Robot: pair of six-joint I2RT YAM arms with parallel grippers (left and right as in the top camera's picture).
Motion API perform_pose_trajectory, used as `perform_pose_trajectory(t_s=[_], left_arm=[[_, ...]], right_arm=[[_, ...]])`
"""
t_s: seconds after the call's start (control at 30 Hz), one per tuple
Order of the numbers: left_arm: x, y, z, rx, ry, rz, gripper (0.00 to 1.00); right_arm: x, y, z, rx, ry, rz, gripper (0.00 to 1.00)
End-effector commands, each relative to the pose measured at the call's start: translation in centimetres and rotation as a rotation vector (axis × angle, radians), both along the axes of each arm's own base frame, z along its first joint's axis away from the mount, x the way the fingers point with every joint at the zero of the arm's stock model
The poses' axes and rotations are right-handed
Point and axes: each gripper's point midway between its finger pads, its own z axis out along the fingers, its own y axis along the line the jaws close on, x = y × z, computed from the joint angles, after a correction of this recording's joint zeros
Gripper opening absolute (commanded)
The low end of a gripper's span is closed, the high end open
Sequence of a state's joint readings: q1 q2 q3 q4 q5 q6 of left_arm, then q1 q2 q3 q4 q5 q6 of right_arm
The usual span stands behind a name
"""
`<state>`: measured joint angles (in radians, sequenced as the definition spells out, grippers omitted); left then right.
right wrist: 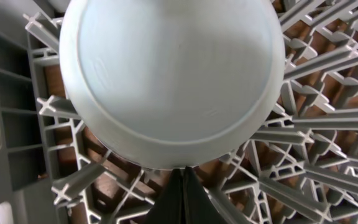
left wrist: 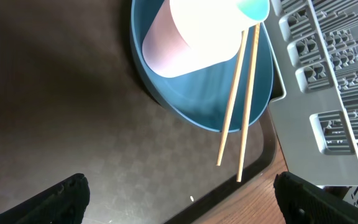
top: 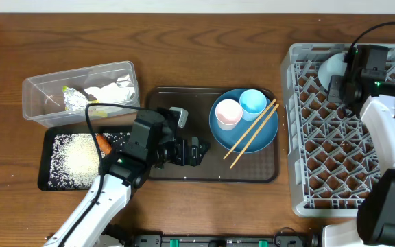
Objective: Sort waste into correct bins and load items into the dishwasher rack
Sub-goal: 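Lift the right gripper up away from the bowl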
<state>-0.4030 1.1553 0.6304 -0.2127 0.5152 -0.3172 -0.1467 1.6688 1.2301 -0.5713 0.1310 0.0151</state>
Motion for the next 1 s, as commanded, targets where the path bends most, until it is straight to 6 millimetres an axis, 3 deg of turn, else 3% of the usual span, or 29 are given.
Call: perform_pose_trajectory(t_s=[0.0,0.37,0.53,0.7,0.97], left_arm=[[0.4,0.0,0.9,-0.001,-0.032,0.005,0.98],[0.4,0.0,0.9,-0.001,-0.032,0.005,0.98],[0.5,0.0,0.9,-0.001,-0.032,0.005,0.98],[0.5,0.0,0.9,-0.001,-0.032,0.005,0.98],[0.5,0.0,0.9,-0.001,-0.032,0.005,0.98]], right_arm=[[0.8,-0.9,0.6,0.003,-0.034,-0.030,0.02],[1.2,-1.0,0.9,0.000,-0.058,-0.029,0.01],[1.4,-0.1,1.7,0.041,-0.084,0.001,0.04],[1.9,0.1,3.2,0.042,-0.137,0.012,0.05],[4.7,-0.4,5.9,-0.002,-0.291,0.035,0.04]])
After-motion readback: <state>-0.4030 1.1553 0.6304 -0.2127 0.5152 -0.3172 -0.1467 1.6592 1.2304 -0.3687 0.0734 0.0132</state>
